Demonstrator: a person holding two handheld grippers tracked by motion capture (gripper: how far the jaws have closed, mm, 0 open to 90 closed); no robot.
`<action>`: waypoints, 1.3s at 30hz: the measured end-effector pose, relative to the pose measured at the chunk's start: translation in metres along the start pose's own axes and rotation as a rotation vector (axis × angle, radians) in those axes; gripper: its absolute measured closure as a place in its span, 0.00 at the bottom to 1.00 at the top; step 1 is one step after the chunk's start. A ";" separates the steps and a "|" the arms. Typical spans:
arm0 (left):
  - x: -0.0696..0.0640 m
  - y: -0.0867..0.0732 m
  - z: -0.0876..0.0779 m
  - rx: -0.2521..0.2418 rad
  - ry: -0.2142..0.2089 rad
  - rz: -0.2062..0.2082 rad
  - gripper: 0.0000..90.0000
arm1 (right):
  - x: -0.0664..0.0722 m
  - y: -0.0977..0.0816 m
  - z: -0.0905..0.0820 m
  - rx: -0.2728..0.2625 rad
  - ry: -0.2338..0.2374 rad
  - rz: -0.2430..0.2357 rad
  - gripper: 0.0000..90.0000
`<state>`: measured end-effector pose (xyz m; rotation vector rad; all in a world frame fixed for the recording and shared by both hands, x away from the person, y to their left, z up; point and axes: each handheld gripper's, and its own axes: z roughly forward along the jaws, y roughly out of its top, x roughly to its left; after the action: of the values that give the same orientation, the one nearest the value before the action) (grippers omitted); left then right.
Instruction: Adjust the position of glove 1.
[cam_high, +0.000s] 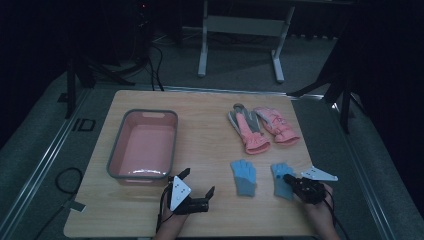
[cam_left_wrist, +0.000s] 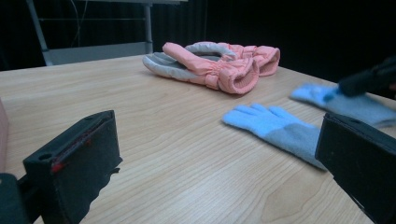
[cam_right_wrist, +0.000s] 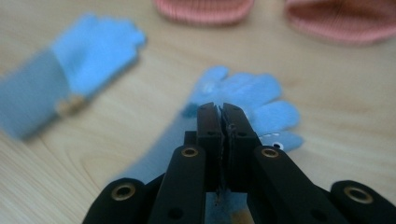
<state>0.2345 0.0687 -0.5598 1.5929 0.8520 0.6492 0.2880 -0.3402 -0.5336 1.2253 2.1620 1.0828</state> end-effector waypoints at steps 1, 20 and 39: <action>0.000 0.000 0.000 0.000 0.000 0.000 0.00 | 0.001 0.005 -0.003 -0.011 0.006 0.000 0.96; -0.001 0.000 0.000 -0.002 0.001 0.005 0.00 | 0.060 0.070 -0.001 -0.106 0.165 -0.050 0.96; 0.000 0.000 0.000 0.001 -0.002 0.006 0.00 | 0.079 0.063 0.047 0.005 0.265 -0.087 0.96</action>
<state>0.2343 0.0683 -0.5598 1.5973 0.8463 0.6519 0.3116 -0.2339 -0.5109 1.0278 2.3891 1.2640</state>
